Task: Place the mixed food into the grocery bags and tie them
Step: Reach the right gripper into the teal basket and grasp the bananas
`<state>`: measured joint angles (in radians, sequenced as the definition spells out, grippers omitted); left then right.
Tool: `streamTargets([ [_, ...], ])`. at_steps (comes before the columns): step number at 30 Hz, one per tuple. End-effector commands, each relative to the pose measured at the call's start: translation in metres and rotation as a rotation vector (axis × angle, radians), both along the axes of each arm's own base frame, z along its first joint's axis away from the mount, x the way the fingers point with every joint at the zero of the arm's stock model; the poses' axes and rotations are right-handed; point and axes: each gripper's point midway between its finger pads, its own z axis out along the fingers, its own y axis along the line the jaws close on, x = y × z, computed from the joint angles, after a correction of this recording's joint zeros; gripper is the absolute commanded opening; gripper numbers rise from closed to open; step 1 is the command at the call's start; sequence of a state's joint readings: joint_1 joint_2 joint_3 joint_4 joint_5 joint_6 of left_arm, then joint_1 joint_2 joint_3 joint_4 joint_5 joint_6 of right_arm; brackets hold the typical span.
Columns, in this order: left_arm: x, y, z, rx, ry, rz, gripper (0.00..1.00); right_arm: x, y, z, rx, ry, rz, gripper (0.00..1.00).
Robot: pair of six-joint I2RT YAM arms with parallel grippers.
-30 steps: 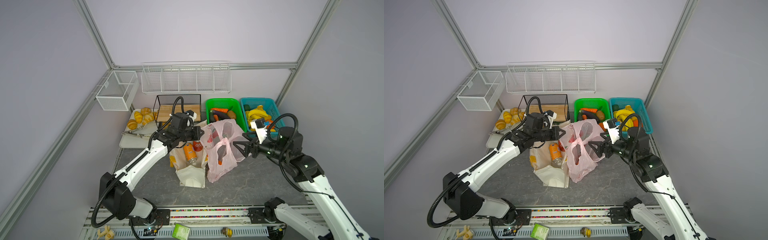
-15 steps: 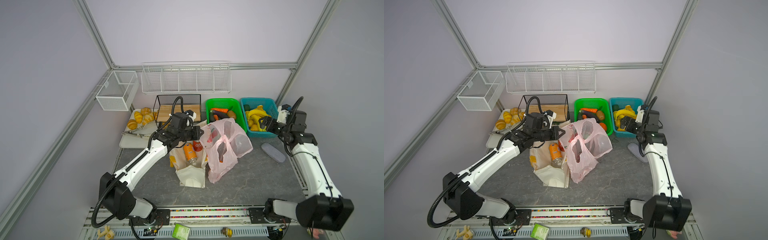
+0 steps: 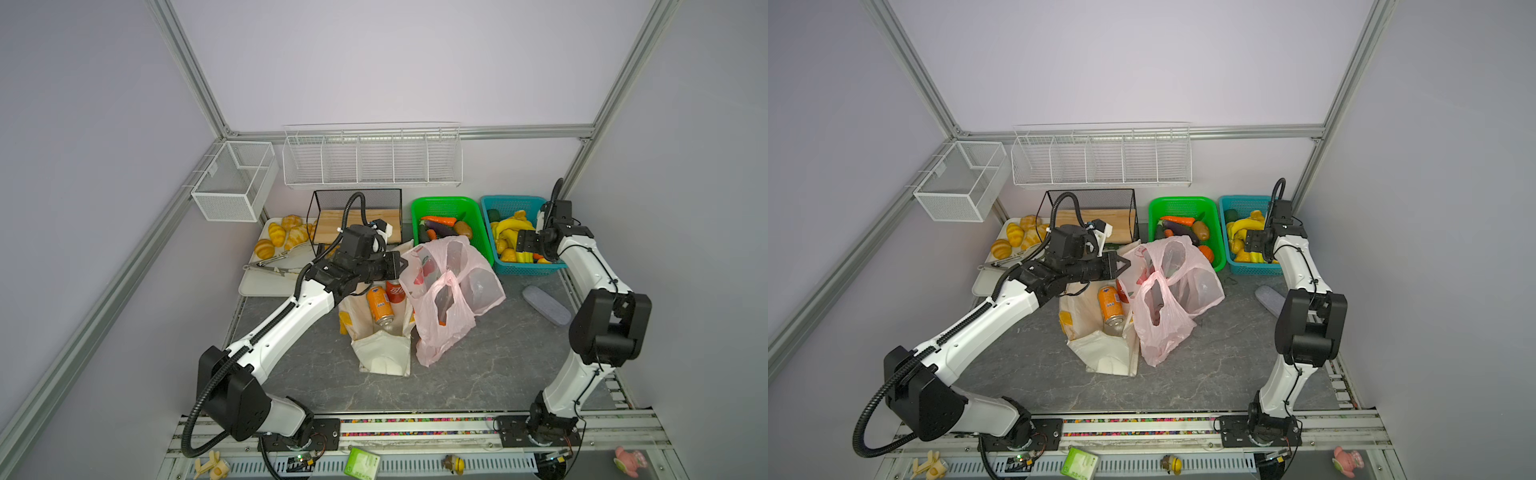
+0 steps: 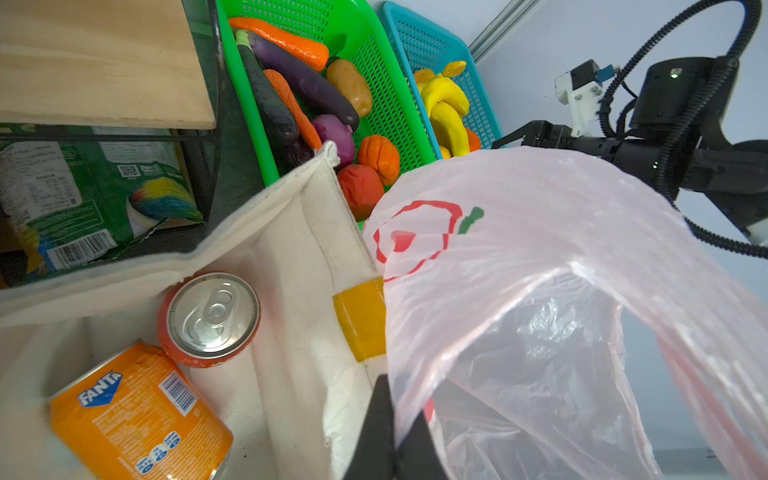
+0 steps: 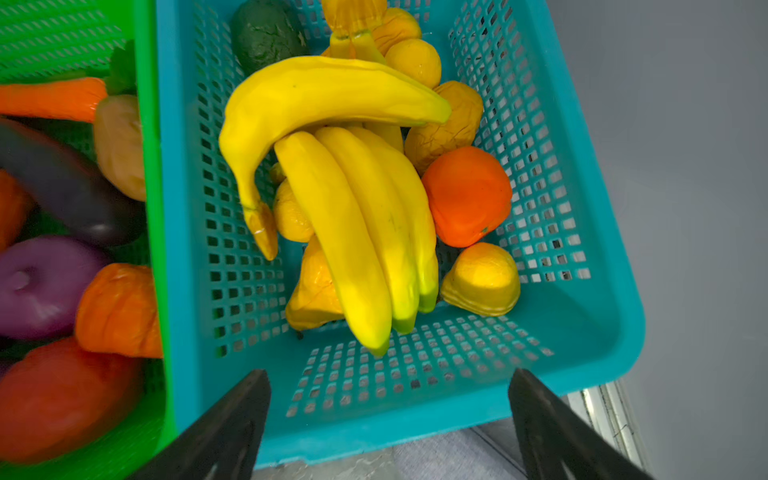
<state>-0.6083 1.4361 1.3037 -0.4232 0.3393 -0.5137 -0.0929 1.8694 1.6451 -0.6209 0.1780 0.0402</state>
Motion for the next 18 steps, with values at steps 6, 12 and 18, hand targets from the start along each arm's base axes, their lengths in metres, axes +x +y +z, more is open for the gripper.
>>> streamTargets([
  [6, 0.001, 0.001, 0.016, -0.022, -0.04, -0.006, 0.0, 0.027, 0.004, -0.032, -0.184, 0.127, 0.095, 0.77],
  [12, 0.001, 0.0, 0.015, -0.022, -0.038, -0.006, 0.0, 0.053, 0.005, -0.053, -0.268, 0.166, 0.127, 0.69],
  [18, 0.001, 0.0, 0.016, -0.025, -0.041, -0.008, 0.0, 0.065, -0.005, -0.067, -0.372, 0.22, 0.122, 0.61],
])
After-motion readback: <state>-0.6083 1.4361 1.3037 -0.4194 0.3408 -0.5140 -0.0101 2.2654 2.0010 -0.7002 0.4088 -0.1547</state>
